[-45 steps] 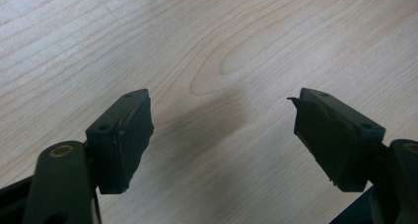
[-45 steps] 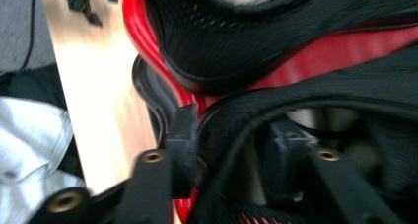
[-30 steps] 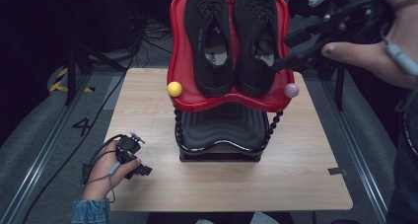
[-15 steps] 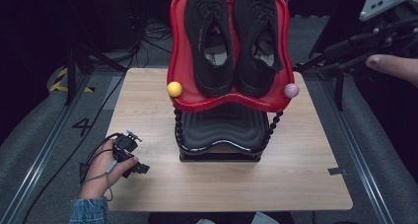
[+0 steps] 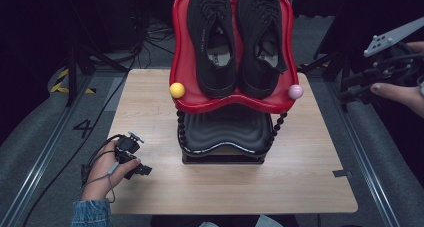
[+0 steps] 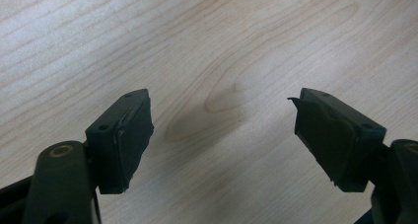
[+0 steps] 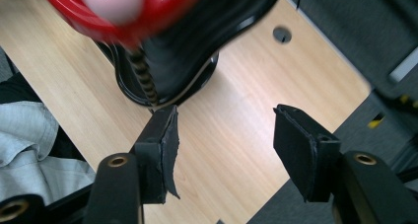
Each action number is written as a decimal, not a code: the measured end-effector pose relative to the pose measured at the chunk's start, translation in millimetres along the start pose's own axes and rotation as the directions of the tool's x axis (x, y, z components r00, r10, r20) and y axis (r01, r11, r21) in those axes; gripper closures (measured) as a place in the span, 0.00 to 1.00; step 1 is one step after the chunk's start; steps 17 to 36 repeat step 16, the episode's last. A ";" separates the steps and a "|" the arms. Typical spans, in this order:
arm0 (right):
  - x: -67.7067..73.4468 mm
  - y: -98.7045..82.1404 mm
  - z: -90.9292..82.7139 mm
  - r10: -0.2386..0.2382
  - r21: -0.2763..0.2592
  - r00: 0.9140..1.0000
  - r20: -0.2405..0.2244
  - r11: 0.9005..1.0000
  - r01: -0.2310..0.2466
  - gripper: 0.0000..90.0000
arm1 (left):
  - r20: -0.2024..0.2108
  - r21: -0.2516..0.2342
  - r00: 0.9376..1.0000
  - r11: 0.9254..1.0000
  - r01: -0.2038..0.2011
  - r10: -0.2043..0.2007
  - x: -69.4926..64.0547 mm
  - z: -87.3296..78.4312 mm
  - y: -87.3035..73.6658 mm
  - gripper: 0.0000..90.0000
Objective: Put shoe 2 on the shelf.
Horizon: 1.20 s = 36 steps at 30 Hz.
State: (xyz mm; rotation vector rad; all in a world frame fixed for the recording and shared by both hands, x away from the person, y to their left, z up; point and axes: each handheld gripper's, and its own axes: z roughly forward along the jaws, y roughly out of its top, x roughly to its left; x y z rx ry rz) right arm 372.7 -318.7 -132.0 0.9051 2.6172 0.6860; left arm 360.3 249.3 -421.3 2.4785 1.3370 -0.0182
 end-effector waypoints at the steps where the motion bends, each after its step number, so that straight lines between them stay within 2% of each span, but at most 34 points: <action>1: -3.7 -5.7 5.9 0.012 0.006 1.000 -0.005 1.000 -0.012 0.48 | -0.001 -0.001 1.000 1.000 0.000 0.000 0.3 0.0 0.2 0.25; 6: -17.2 -34.2 38.2 0.079 0.044 0.997 -0.013 0.996 -0.078 0.47 | -0.016 -0.018 1.000 1.000 0.005 -0.006 2.3 -0.4 -0.2 0.24; 11: -25.9 -65.1 77.3 0.142 0.128 0.990 -0.011 0.982 -0.139 0.46 | -0.022 -0.035 1.000 0.999 0.012 -0.013 3.8 -2.1 -1.1 0.23; 14: -27.7 -81.8 95.4 0.184 0.139 0.983 -0.026 0.974 -0.179 0.46 | -0.021 -0.041 1.000 0.999 0.014 -0.015 3.4 -2.3 -0.5 0.23; 16: -28.3 -91.9 105.2 0.196 0.132 0.980 -0.035 0.973 -0.190 0.46 | -0.015 -0.054 1.000 0.998 0.014 -0.015 2.8 -3.1 0.4 0.23; 36: -28.3 -91.9 105.2 0.196 0.132 0.980 -0.035 0.973 -0.190 0.46 | -0.015 -0.054 1.000 0.998 0.014 -0.015 2.8 -3.1 0.4 0.23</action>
